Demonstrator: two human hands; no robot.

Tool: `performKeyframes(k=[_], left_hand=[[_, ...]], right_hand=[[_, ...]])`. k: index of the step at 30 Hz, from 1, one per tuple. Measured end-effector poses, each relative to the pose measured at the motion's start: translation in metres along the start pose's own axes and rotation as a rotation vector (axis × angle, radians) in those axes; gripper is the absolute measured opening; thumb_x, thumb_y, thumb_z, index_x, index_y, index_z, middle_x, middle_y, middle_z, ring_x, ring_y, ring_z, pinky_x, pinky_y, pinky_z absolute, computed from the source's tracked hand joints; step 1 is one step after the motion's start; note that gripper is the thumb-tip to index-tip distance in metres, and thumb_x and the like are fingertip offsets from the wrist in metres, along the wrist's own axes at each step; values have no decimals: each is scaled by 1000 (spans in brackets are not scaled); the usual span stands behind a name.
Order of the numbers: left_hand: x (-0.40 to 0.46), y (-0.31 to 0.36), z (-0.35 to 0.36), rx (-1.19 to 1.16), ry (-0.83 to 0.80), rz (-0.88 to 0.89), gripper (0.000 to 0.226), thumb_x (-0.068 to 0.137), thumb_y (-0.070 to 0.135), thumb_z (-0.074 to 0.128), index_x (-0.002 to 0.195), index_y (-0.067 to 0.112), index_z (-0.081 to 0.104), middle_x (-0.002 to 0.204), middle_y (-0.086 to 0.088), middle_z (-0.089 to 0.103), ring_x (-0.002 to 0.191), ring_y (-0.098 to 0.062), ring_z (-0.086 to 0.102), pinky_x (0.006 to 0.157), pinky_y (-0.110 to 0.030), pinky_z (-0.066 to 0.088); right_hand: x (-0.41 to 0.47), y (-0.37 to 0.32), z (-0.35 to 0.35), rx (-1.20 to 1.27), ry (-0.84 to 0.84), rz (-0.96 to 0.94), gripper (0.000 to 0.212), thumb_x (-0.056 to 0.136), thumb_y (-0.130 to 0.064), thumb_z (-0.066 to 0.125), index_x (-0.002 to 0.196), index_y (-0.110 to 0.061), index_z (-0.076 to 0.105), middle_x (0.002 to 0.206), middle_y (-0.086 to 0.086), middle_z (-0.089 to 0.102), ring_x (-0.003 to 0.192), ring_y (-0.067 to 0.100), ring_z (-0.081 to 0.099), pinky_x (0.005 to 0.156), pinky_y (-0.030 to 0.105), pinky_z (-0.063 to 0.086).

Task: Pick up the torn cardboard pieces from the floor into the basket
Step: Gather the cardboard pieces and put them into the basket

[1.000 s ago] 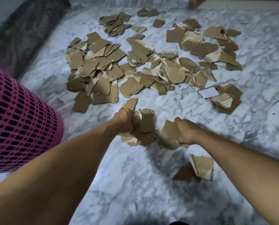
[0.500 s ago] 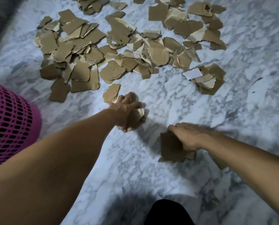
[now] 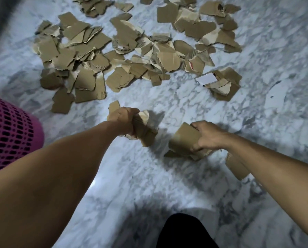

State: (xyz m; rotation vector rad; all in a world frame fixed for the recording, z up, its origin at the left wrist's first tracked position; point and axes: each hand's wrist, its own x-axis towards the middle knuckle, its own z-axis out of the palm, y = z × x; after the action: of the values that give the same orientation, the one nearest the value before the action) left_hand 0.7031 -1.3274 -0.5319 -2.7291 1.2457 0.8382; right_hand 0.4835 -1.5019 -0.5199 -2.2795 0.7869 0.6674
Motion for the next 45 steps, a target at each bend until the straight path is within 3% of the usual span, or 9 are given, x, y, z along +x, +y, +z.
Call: performKeyframes(k=[7, 11, 13, 19, 22, 26, 34, 41, 45], left_hand=[[4, -22, -30, -498, 29, -319, 35, 49, 0, 84, 80, 6, 69, 80, -9, 69, 74, -17, 62, 72, -33, 59], [5, -41, -49, -685, 78, -435, 29, 64, 3, 86, 79, 12, 63, 75, -3, 63, 67, -14, 61, 50, -18, 53], [8, -46, -50, -733, 112, -450, 29, 66, 5, 85, 81, 12, 61, 77, -3, 62, 71, -16, 61, 59, -19, 52], [18, -56, -24, -653, 86, -443, 58, 63, 12, 88, 110, 13, 55, 111, -9, 59, 99, -26, 57, 86, -33, 50], [21, -58, -6, -425, 44, -389, 92, 57, 22, 92, 136, 22, 44, 135, -12, 37, 115, -33, 52, 96, -32, 47], [22, -53, 9, -244, 66, -382, 93, 55, 29, 91, 133, 22, 40, 129, -10, 29, 119, -31, 40, 100, -43, 45], [27, -43, 6, -250, 109, -341, 71, 65, 15, 78, 125, 21, 40, 122, -6, 46, 116, -28, 45, 95, -45, 44], [45, -24, -9, -406, 34, -312, 42, 63, 14, 83, 102, 12, 67, 97, -9, 70, 91, -25, 67, 82, -35, 58], [63, -9, -26, -656, 34, -342, 53, 54, 6, 86, 103, 10, 66, 97, -12, 70, 93, -29, 68, 83, -41, 59]], right_hand=[[15, -19, -10, 289, 84, 113, 38, 59, -14, 90, 89, -9, 67, 93, 10, 69, 86, 26, 67, 64, 27, 49], [34, -43, -16, 416, 134, 95, 49, 59, -9, 91, 104, -4, 69, 100, 10, 71, 92, 26, 66, 75, 27, 53], [43, -59, -18, 436, 142, 85, 52, 59, -8, 91, 106, -4, 69, 101, 10, 71, 92, 25, 66, 74, 25, 50], [48, -91, -6, 246, -37, 20, 48, 59, -20, 90, 98, -12, 63, 94, 7, 68, 83, 21, 64, 59, 23, 46], [41, -93, 20, -89, -86, -74, 38, 69, -15, 79, 105, -15, 66, 108, 10, 67, 99, 26, 65, 71, 25, 47], [32, -83, 44, -263, -30, -157, 45, 73, -17, 73, 115, -23, 59, 119, 8, 61, 113, 29, 59, 78, 29, 43], [51, -66, 31, -35, 70, -44, 50, 71, -15, 73, 117, -23, 53, 114, 8, 64, 101, 29, 63, 74, 30, 50], [80, -30, -28, 300, 316, 147, 52, 74, -6, 77, 124, -7, 61, 119, 12, 67, 107, 30, 64, 77, 24, 47], [92, 2, -74, 384, 473, 225, 43, 77, -11, 76, 118, -6, 67, 115, 14, 70, 105, 32, 65, 78, 30, 49]])
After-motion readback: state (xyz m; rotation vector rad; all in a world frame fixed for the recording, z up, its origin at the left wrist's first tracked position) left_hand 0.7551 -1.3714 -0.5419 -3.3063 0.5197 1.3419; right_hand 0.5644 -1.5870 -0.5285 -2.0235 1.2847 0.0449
